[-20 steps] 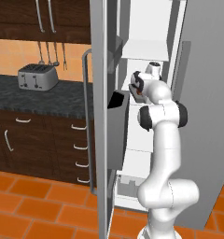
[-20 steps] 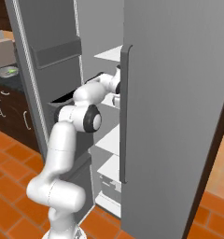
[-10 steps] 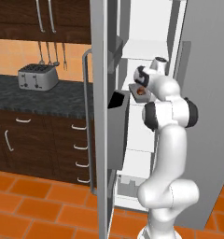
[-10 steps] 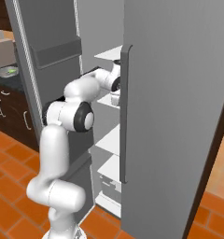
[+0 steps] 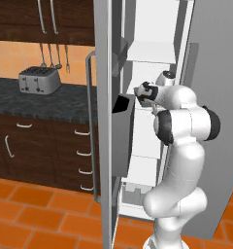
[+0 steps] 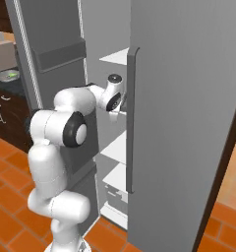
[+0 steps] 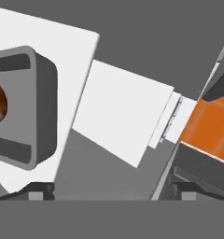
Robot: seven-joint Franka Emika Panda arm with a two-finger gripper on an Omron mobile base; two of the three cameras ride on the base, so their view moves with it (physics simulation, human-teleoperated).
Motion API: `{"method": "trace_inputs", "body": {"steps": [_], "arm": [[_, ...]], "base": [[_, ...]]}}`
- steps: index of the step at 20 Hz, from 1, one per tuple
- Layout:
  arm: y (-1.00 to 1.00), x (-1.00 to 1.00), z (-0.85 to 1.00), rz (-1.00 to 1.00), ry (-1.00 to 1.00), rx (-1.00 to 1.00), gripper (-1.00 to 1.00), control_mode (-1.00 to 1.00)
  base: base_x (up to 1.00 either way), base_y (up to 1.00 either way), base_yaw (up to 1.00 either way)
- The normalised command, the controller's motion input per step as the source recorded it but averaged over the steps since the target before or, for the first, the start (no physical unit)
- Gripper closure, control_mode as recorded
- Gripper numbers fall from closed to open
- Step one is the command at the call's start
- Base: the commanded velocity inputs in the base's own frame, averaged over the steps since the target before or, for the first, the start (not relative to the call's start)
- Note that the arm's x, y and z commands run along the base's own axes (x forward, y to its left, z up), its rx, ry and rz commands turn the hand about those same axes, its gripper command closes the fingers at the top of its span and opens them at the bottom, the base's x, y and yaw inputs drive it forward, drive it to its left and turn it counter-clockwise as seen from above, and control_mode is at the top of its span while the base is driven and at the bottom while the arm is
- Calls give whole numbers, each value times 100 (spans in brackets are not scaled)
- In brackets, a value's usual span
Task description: Take the meat container that has the chicken drumstick and place it on the second highest rack of the freezer. Then take the vegetable container that has the lemon wedge and sweet potato and place it on the highest rack of the freezer.
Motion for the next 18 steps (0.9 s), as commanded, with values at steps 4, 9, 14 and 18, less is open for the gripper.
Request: {"method": "trace_inputs", "body": {"steps": [4,9,14,18], "arm": [[-2,-65,79,0,-19,0,-100,-100],[-9,-91,40,1,-11,0,-100,-100],[-5,-98,69,4,-6,0,-100,-100],[-3,-83,100,16,0,-9,-100,-100]], "base": [[0,0,0],[0,0,0],[0,0,0],[0,0,0]]}}
